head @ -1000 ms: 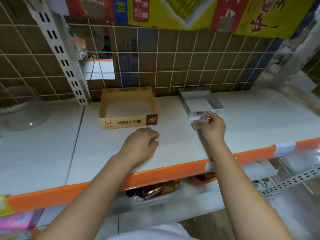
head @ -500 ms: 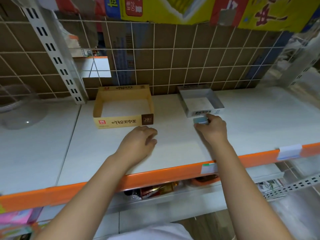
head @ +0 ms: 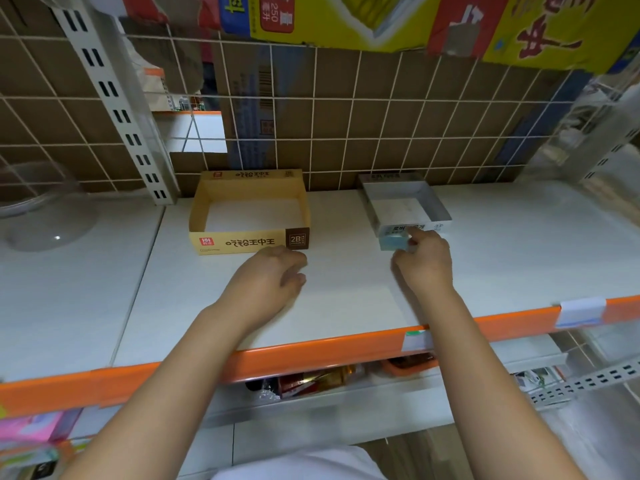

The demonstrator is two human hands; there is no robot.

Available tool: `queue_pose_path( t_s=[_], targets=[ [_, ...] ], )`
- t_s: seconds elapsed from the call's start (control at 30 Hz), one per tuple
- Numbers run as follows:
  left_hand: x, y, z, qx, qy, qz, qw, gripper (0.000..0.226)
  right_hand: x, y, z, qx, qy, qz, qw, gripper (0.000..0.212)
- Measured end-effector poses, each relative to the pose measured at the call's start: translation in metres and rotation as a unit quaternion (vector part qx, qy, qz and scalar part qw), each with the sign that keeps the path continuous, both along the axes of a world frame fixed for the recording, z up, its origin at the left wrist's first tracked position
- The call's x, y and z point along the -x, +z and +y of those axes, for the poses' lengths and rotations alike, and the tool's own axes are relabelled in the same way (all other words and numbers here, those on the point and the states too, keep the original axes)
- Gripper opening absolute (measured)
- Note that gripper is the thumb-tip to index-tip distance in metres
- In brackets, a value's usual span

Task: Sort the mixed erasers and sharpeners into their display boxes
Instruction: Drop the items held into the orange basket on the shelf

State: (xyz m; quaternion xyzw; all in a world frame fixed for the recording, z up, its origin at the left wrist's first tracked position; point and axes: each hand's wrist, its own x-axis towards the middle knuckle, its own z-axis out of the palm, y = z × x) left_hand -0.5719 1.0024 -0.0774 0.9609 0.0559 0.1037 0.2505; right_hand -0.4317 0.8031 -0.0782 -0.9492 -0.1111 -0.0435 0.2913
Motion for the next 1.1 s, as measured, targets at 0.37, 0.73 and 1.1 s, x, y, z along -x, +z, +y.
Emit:
queue_pose_path(
  t_s=[0.37,0.73,1.1],
  targets=[
    [0.089,0.054,0.079,-0.141,0.139,-0.083,0.977,0.052,0.105,0.043,0.129,0.008,0.328,-0.11,0.938,0.034],
    [0.241,0.06,0.197,-0.168,0.32,-0.049,0.931,0.046,0.203,0.06,0.298,0.004,0.509,-0.129,0.851,0.032],
    [0.39,0.067,0.31,-0.173,0.441,-0.064,0.878,0.054,0.309,0.077,0.453,-0.069,0.592,-0.128,0.793,0.037]
  ],
)
